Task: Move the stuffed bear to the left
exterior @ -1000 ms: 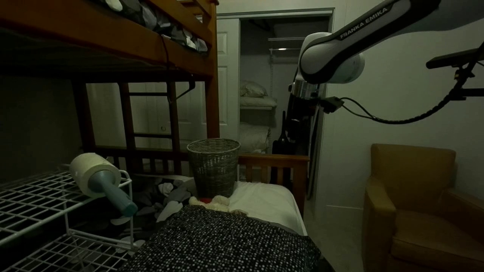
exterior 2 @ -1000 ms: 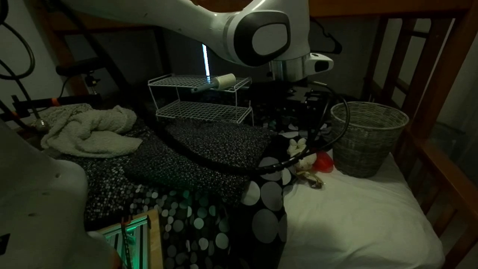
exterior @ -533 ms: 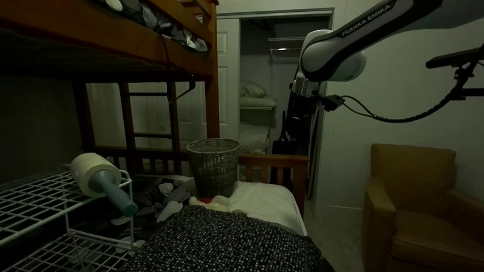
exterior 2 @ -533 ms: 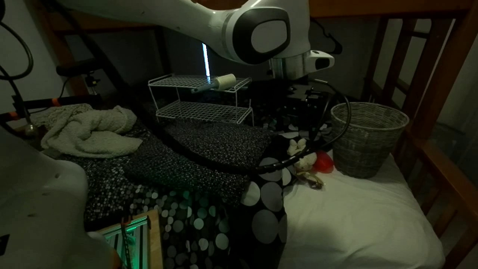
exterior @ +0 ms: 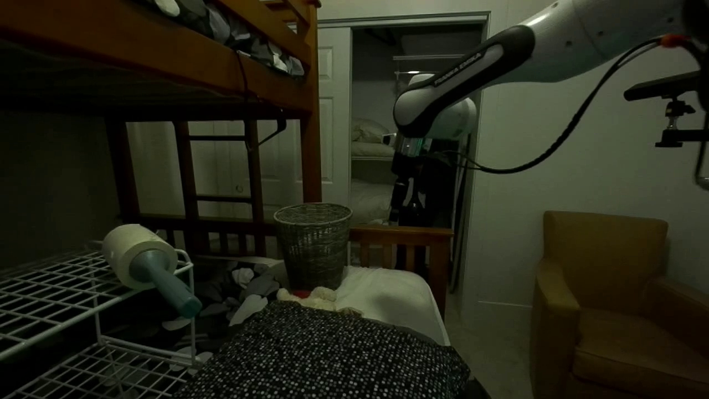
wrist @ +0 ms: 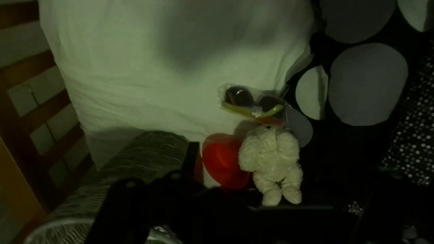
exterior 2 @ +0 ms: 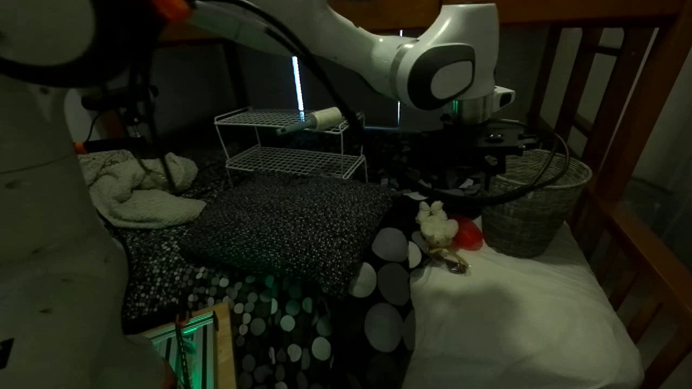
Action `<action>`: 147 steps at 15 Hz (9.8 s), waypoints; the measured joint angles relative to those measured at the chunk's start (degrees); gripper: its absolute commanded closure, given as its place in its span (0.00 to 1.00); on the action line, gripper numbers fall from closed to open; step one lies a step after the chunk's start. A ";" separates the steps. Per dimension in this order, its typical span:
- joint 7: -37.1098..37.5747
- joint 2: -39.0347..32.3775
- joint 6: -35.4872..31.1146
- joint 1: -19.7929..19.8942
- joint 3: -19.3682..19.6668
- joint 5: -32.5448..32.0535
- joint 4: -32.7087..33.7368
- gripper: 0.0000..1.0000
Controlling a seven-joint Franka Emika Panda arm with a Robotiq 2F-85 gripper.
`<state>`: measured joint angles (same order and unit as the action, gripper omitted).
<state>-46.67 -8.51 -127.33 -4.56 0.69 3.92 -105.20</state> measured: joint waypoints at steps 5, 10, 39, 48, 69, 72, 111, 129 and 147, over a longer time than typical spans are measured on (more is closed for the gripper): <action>-9.02 -13.86 3.64 0.73 -4.77 1.37 15.13 0.00; -10.06 -15.30 4.45 1.19 -4.96 1.37 17.63 0.00; 23.65 -32.33 -36.48 -7.47 -8.22 -15.68 13.74 0.00; 23.32 -44.58 -34.23 -7.51 -7.44 -17.70 23.35 0.30; 19.02 -37.27 -22.67 -1.68 -11.41 -17.12 24.65 0.97; 18.35 -29.89 -25.74 1.27 -11.32 -17.10 17.41 0.97; -40.05 7.84 -42.26 -47.02 0.71 32.52 -2.08 0.97; -69.29 -9.91 5.24 -30.63 -14.98 48.26 24.11 0.26; -79.37 -1.38 5.76 -26.88 -13.74 47.74 16.52 0.00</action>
<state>-126.03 -9.90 -121.57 -31.44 -13.05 51.65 -88.68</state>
